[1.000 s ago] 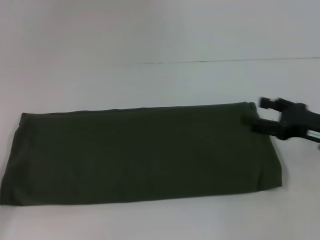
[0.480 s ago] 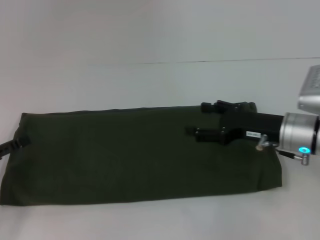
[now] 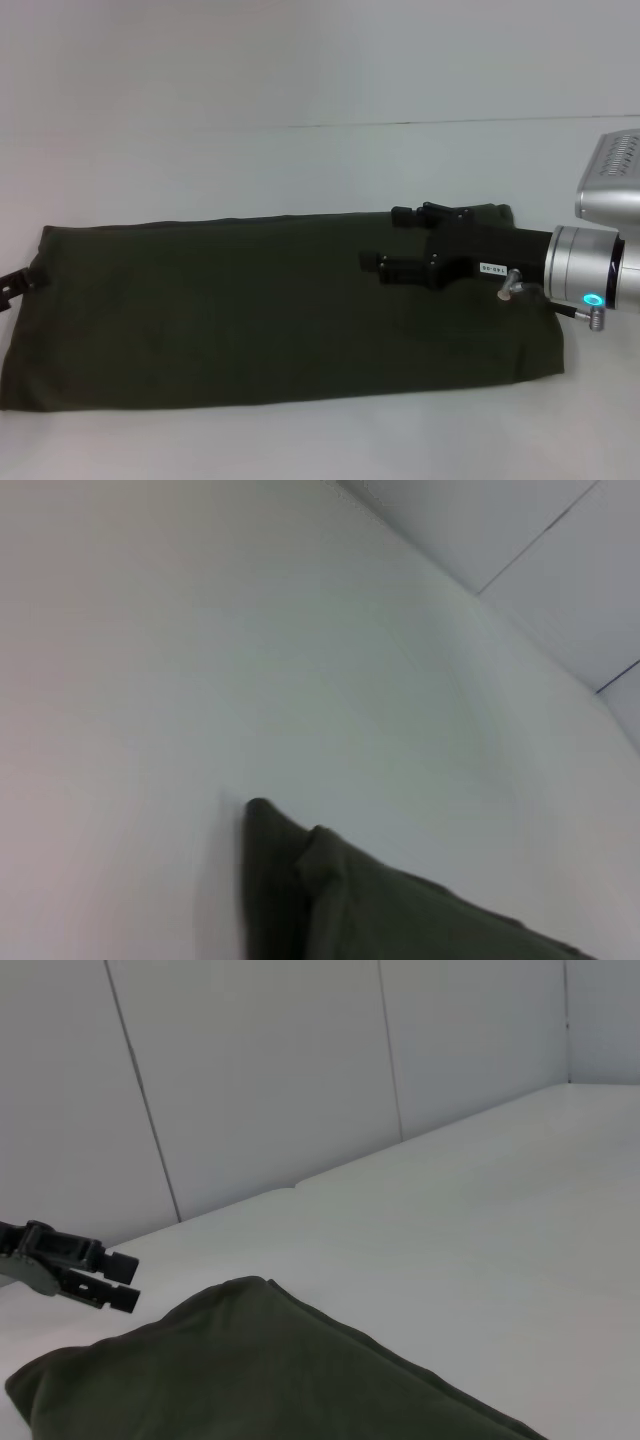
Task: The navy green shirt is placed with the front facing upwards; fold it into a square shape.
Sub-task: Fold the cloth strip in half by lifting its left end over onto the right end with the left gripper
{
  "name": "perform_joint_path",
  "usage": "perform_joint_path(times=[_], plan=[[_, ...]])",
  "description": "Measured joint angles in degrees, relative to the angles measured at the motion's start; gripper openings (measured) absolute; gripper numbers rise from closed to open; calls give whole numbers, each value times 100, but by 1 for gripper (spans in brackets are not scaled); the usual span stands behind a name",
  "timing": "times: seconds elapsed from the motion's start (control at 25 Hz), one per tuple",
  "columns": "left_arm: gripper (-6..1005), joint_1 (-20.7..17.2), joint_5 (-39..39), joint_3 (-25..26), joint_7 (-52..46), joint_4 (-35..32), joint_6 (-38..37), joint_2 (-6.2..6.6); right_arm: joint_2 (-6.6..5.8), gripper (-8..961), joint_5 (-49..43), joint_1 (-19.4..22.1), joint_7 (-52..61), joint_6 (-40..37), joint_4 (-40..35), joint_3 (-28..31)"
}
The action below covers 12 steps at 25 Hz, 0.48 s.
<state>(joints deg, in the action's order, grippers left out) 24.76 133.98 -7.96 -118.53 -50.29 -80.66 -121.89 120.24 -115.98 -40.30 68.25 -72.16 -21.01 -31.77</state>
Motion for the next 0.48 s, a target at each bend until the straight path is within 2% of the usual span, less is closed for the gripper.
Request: perform_joint_path(times=[0.2, 0.48], plan=[[911, 61, 431, -529, -732, -415, 16, 40, 0, 916, 77, -36, -47, 79, 97, -9], [907, 416, 1075, -882, -1294, -466, 91, 165, 0, 915, 121, -106, -75, 187, 263, -14]])
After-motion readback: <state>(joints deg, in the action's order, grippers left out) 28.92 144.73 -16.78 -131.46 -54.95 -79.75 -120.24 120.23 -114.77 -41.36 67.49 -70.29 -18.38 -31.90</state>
